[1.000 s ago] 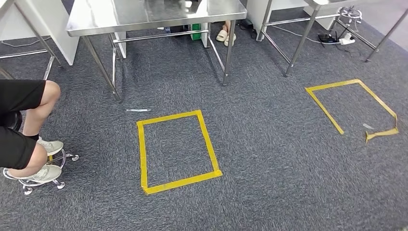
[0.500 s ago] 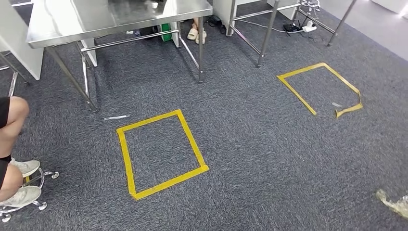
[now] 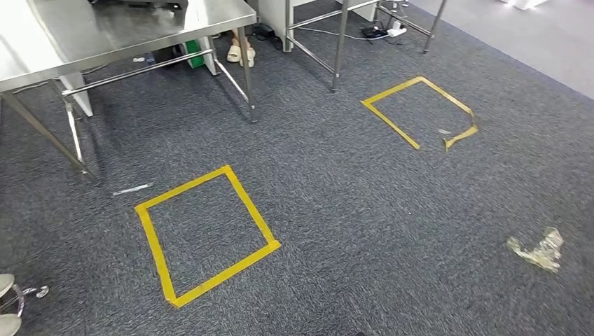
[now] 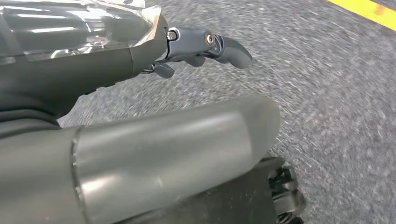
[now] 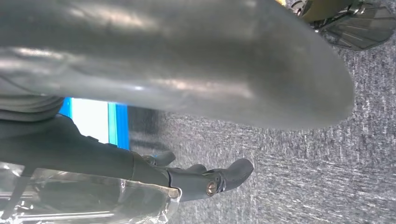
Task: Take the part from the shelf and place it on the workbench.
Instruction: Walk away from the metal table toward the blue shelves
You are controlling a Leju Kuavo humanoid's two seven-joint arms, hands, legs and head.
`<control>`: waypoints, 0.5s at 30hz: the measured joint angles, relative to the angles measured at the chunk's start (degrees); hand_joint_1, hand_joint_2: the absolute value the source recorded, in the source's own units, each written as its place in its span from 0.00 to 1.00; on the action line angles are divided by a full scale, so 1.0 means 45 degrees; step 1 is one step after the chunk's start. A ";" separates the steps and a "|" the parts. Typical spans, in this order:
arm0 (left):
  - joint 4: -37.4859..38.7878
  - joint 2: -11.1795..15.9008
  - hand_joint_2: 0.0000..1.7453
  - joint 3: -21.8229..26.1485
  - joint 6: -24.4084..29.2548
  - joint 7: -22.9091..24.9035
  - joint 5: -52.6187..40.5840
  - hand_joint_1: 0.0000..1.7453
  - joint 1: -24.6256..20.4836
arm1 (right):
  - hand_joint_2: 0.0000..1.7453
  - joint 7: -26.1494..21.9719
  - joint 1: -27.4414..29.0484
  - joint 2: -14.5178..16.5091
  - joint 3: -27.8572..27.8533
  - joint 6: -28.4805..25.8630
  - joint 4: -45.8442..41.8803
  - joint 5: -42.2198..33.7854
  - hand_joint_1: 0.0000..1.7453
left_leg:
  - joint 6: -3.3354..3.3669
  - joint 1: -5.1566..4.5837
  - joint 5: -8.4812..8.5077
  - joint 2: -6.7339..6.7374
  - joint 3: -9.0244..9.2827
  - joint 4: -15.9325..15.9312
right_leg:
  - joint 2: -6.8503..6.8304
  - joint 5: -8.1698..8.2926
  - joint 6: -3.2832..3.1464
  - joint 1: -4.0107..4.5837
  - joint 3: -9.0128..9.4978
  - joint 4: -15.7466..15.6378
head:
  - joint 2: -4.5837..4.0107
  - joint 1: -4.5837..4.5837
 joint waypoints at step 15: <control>0.0018 -0.0050 0.00 0.0030 0.0242 0.0051 -0.0233 0.00 0.0203 | 0.00 0.0033 -0.0114 0.0002 0.0079 0.0091 -0.0009 -0.0014 0.00 | 0.0352 0.0014 0.1694 0.1067 0.1387 -0.3326 | -0.1081 -0.0277 0.0816 0.0078 -0.0179 0.0425 | 0.0000 0.0161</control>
